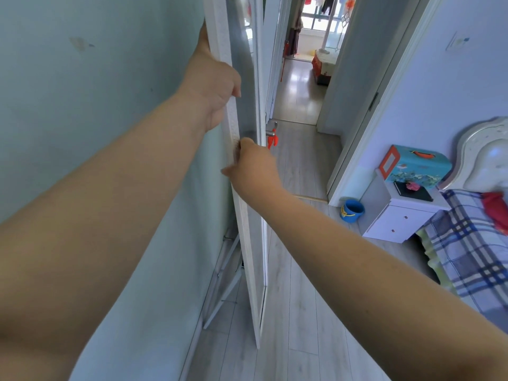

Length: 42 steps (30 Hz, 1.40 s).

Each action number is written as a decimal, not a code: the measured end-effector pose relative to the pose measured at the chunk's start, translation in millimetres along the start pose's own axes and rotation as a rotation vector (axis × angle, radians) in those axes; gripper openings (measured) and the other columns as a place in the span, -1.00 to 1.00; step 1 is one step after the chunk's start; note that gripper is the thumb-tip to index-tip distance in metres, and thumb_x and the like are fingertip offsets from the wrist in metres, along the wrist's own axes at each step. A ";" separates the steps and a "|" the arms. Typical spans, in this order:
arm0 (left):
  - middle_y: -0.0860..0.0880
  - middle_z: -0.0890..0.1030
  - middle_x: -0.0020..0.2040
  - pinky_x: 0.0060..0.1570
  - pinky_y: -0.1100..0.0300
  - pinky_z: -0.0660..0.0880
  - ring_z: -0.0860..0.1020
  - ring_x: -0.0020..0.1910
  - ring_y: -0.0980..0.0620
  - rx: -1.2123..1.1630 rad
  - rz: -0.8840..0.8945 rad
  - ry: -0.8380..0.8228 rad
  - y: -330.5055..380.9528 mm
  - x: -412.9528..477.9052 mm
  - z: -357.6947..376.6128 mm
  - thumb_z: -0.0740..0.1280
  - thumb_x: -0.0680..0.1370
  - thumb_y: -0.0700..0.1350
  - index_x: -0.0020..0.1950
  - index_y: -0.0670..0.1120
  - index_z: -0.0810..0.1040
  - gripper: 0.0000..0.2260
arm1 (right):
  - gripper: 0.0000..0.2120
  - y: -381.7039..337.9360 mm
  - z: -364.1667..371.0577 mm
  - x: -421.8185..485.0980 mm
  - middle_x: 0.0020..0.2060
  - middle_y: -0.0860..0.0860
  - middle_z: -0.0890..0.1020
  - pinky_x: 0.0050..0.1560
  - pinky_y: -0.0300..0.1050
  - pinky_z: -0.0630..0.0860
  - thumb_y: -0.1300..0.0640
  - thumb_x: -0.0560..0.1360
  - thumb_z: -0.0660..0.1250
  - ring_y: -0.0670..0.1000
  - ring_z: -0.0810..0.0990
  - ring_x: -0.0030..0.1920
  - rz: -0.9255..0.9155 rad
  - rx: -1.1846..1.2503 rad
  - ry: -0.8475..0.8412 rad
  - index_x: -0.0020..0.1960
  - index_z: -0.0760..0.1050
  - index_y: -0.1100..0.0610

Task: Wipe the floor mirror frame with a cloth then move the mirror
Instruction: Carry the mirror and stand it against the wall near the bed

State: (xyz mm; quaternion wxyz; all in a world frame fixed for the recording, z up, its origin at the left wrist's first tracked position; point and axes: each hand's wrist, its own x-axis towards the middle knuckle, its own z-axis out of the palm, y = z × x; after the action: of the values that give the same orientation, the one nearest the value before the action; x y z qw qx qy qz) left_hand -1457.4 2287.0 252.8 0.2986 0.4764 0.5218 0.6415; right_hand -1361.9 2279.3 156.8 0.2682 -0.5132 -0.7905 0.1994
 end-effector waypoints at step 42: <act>-0.08 0.19 0.55 0.44 0.00 0.30 0.24 0.52 -0.06 0.600 0.531 0.371 33.8 -52.9 -3.8 0.33 0.39 -0.26 0.60 0.04 0.04 -0.16 | -0.41 14.4 -60.2 -20.0 0.13 0.12 0.61 0.10 0.16 0.60 0.01 0.44 0.47 0.15 0.65 0.00 -0.001 -0.021 -0.121 0.36 0.33 0.16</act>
State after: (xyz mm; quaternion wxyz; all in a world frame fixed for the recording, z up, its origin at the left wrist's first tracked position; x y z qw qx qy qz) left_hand -1437.6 2229.6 269.2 -0.1269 0.5362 0.5895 0.5907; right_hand -1307.4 2269.0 190.6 0.2146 -0.5026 -0.8076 0.2217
